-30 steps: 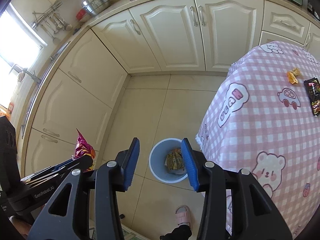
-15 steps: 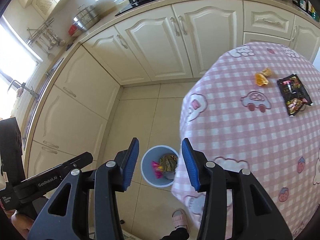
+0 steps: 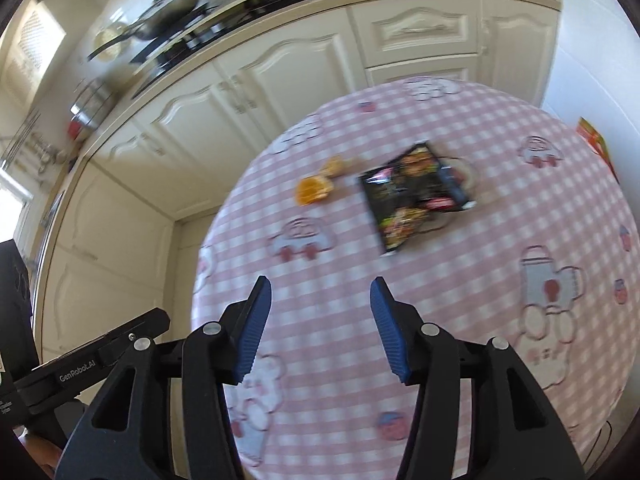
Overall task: Collect trash
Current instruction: 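Return both tools to the black wrappers on the table, then grasp a black wrapper with the left tool while right tool grasps another black wrapper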
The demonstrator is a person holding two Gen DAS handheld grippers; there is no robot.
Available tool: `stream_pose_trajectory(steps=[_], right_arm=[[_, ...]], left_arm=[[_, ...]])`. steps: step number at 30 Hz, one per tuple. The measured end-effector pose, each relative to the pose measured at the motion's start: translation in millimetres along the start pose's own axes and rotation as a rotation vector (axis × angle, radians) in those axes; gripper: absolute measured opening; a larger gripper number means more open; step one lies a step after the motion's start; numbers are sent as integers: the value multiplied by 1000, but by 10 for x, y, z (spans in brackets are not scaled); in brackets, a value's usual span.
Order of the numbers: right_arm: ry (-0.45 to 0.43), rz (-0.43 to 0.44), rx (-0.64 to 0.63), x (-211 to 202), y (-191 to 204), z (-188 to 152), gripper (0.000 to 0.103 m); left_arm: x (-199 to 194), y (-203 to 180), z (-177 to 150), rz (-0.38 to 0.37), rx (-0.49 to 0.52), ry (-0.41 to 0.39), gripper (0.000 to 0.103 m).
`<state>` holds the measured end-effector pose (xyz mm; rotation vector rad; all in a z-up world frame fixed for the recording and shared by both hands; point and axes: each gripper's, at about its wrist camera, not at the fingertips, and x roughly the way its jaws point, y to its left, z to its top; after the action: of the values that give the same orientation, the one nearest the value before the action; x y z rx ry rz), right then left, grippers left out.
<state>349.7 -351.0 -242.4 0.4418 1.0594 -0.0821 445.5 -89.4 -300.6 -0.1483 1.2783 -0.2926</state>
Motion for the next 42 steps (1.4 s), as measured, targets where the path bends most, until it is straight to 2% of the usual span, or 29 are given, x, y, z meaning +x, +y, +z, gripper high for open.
stream_pose_trajectory(steps=[7, 13, 19, 24, 28, 30, 31, 33, 34, 38, 42], right_arm=[[-30, -62, 77, 36, -738, 324, 49], [-38, -93, 116, 83, -1212, 524, 49], [-27, -96, 137, 178, -1455, 616, 49], [-13, -74, 142, 300, -1520, 693, 49], [3, -54, 134, 410, -1499, 742, 49], [16, -43, 130, 471, -1480, 754, 49], [21, -36, 130, 495, -1466, 758, 49], [33, -25, 118, 557, -1413, 762, 49], [38, -19, 113, 587, -1382, 765, 49], [63, -1, 86, 707, -1255, 773, 49], [88, 3, 58, 825, -1136, 747, 49]], left_arm=[[456, -747, 156, -56, 68, 47, 63], [913, -1368, 336, -111, 110, 93, 63], [1249, -1714, 483, -100, 142, 112, 63], [1466, -1792, 572, -75, 132, 134, 62], [1535, -1793, 589, -42, 145, 128, 54], [1551, -1782, 618, -37, 150, 121, 40], [1550, -1773, 620, -38, 155, 120, 38], [1537, -1744, 622, -67, 156, 118, 30], [1520, -1739, 623, -88, 154, 118, 22], [1443, -1677, 561, -97, 166, 113, 14], [1340, -1507, 509, -122, 130, 118, 12]])
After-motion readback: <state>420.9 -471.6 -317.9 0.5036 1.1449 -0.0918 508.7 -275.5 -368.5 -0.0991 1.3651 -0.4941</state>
